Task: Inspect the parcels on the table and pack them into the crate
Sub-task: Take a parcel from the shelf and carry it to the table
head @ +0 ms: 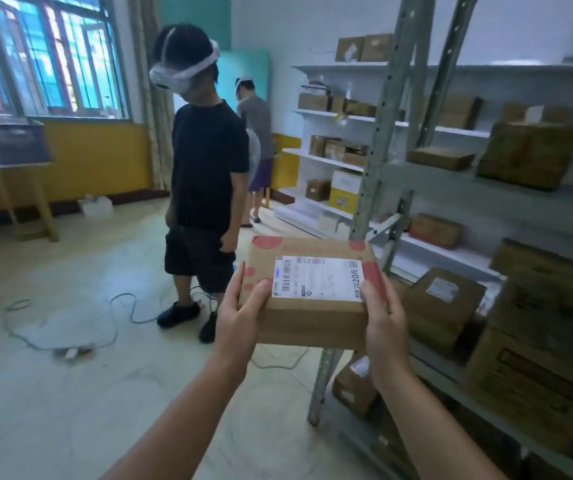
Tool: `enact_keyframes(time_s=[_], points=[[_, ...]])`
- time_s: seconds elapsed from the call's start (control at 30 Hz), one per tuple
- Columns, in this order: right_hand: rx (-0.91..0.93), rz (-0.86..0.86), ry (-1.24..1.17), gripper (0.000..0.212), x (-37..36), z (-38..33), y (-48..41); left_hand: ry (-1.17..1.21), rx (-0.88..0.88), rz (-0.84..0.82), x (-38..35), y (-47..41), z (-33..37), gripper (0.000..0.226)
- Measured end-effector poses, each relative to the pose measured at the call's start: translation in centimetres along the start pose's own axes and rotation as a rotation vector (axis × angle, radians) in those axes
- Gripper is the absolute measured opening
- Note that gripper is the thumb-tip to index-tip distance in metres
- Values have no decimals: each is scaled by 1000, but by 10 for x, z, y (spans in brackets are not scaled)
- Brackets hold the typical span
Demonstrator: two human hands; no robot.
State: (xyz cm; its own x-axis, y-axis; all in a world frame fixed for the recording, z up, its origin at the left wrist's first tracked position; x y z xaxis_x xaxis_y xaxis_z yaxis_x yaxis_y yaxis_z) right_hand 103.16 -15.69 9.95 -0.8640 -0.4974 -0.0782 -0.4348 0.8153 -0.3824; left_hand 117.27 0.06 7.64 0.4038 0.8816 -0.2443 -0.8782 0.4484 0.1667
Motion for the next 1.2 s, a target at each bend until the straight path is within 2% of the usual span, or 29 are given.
enact_keyframes(time_s=[0.2,0.37,0.43,0.6,0.73,0.93,1.07,1.2], points=[[-65,-172,-75,40,-126,45,-27,-8,-48,243,89,-53,25,58],[-101,-373,-161,44,-273,77,-68,16,-129,481,172,-121,62,58],[-102,-412,-176,48,-309,87,-75,16,-131,541,192,-134,71,57],[-119,-603,-239,38,-420,99,-78,30,-143,722,266,-170,95,57],[-147,-725,-291,48,-503,107,-69,32,-149,858,324,-190,109,54],[-184,-842,-324,46,-628,120,-50,43,-163,989,419,-229,129,58],[-165,-881,-325,49,-715,131,-41,73,-173,1011,487,-268,144,58],[-180,-888,-302,39,-842,132,-32,86,-176,1036,585,-326,186,58]])
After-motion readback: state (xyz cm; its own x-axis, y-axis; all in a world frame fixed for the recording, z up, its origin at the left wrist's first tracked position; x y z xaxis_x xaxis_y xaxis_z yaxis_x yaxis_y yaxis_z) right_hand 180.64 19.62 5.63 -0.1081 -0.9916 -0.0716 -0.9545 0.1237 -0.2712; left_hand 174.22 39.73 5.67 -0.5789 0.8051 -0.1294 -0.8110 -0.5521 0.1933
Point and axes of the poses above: each hand's wrist, its own y-axis away from the middle knuckle, its own x-axis out of the back of the hand, z = x × y, the point moved 4 cm from there along -y, towards the middle knuckle, and after that the axes turned 13 degrees about x, right-handed, at the moved point
